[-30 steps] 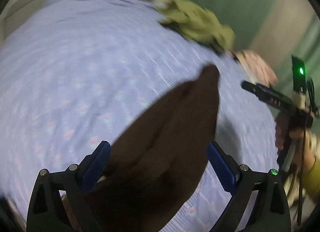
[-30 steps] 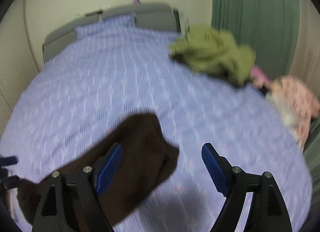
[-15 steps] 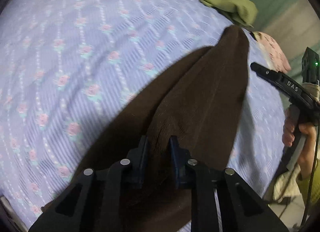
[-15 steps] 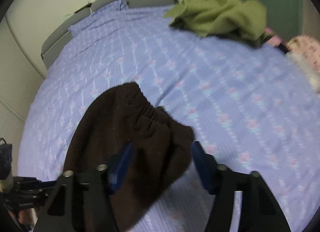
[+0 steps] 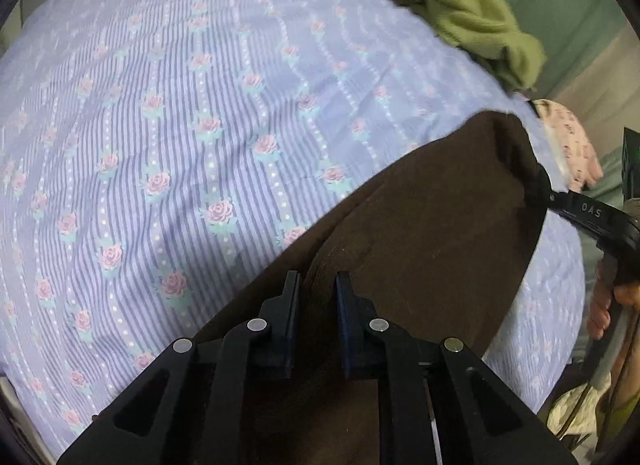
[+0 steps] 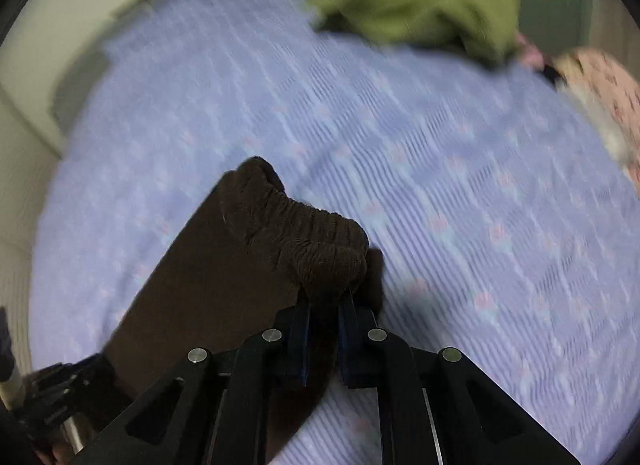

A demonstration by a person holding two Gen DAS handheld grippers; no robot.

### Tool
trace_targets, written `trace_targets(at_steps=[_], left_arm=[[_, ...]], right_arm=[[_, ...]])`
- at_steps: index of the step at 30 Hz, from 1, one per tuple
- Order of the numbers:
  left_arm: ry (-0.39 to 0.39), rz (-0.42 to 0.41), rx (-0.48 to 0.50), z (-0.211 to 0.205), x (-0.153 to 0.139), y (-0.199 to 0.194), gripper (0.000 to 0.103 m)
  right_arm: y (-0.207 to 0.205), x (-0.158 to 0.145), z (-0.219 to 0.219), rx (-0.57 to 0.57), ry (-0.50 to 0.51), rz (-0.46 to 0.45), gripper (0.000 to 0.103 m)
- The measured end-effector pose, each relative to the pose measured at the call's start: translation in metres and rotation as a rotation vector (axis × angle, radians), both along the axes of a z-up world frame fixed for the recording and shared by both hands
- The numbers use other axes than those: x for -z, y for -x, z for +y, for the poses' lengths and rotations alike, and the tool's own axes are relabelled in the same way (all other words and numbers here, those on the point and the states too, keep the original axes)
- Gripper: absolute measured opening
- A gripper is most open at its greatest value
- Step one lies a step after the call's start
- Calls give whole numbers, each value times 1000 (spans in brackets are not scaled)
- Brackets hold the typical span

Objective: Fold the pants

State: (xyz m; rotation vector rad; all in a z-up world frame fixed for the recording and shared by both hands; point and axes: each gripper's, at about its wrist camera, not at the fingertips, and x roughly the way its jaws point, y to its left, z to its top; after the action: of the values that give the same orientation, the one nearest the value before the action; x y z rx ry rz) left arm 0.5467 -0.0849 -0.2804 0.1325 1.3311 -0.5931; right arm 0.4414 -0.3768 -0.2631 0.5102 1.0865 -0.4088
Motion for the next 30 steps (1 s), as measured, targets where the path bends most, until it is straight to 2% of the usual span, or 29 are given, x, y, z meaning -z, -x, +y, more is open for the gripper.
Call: trace_targets(at_steps=[2, 3, 6, 7, 8, 10, 11, 12, 13, 14, 16, 19, 21, 23, 27, 28, 30], left_arm=[[-54, -26, -10, -8, 9, -2, 18], [-70, -28, -14, -8, 13, -3, 18], [-113, -1, -48, -12, 30, -10, 21], [-116, -8, -60, -12, 31, -12, 25], [-111, -11, -73, -10, 30, -12, 27], [-68, -51, -144, 0, 13, -9, 41], [-25, -106, -178, 10, -5, -1, 47], [13, -150, -195, 21, -21, 7, 68], [47, -194, -202, 31, -36, 17, 83], [92, -255, -201, 49, -56, 33, 83], [119, -305, -171, 78, -74, 55, 84], [84, -313, -166, 137, -78, 79, 84], [59, -273, -194, 180, -68, 88, 83], [71, -204, -237, 214, -54, 91, 81], [189, -32, -330, 266, -13, 88, 67], [220, -6, -355, 272, -5, 87, 62], [284, 46, -400, 283, 10, 88, 60]], right_arm=[[-7, 13, -7, 17, -27, -2, 12], [-13, 18, -6, -8, 9, 14, 14], [-18, 26, -3, -22, 55, 73, 35], [-14, 25, -5, -10, 67, 77, 49], [-8, 20, -7, -1, 70, 65, 52], [10, 0, -6, 8, 78, 1, 52], [24, -18, -4, 14, 99, -54, 53], [37, -35, -1, 18, 121, -107, 56], [47, -50, 4, 10, 132, -147, 67], [55, -65, 14, -13, 136, -176, 75], [62, -84, 43, -111, 133, -210, 76], [59, -86, 91, -257, 117, -204, 76], [54, -75, 136, -386, 104, -180, 76], [50, -63, 177, -474, 118, -141, 76], [52, -37, 254, -646, 137, -112, 76], [53, -33, 267, -671, 144, -103, 76], [58, -27, 289, -697, 165, -83, 76]])
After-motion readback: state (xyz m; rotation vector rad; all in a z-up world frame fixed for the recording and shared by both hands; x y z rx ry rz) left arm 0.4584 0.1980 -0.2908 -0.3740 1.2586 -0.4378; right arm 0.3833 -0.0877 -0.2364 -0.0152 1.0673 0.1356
